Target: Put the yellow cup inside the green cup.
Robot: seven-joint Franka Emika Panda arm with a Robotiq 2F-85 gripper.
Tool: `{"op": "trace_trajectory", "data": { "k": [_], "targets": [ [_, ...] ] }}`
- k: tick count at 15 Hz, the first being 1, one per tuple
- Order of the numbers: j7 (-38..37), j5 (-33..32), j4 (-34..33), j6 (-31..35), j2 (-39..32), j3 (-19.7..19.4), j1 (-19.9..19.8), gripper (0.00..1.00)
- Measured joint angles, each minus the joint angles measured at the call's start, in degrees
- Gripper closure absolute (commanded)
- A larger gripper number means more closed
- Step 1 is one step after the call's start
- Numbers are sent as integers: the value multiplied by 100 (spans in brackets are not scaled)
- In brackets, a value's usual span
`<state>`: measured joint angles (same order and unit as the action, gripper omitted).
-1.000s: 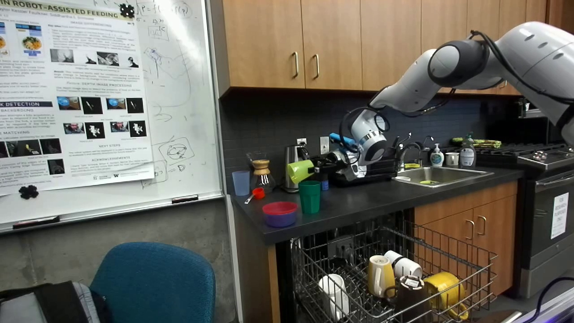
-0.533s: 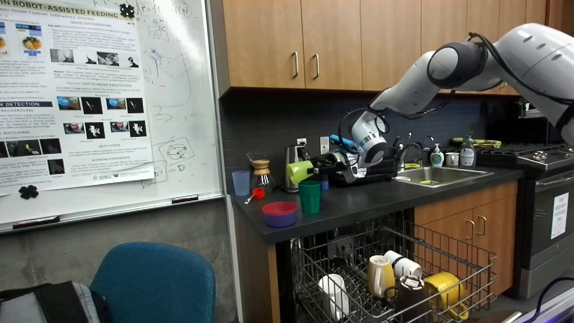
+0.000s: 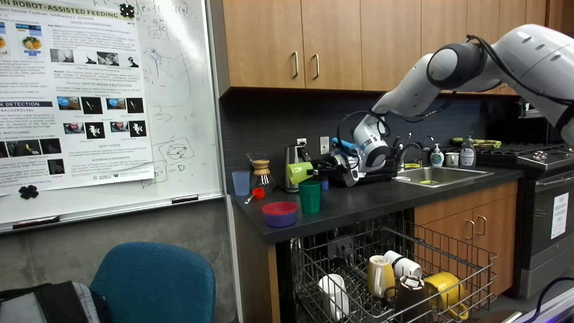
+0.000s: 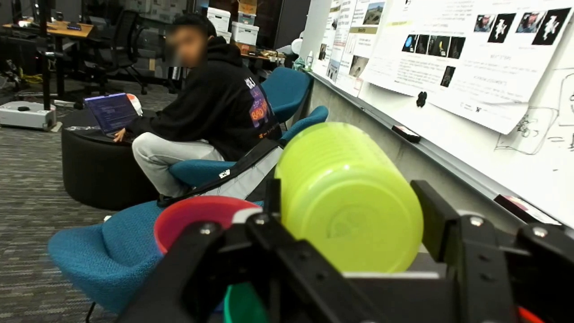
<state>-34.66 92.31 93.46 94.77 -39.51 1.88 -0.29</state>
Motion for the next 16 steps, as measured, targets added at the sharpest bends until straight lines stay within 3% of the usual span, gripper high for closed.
{"op": "trace_trajectory", "data": {
  "k": [11, 12, 13, 16],
  "targets": [
    [444, 492, 343, -25, -22, 50, -5, 55],
    [476, 519, 358, -27, -22, 52, -5, 16],
    [506, 549, 371, -29, -22, 54, -5, 7],
    [583, 595, 400, -34, -22, 54, -5, 0]
  ]
}}
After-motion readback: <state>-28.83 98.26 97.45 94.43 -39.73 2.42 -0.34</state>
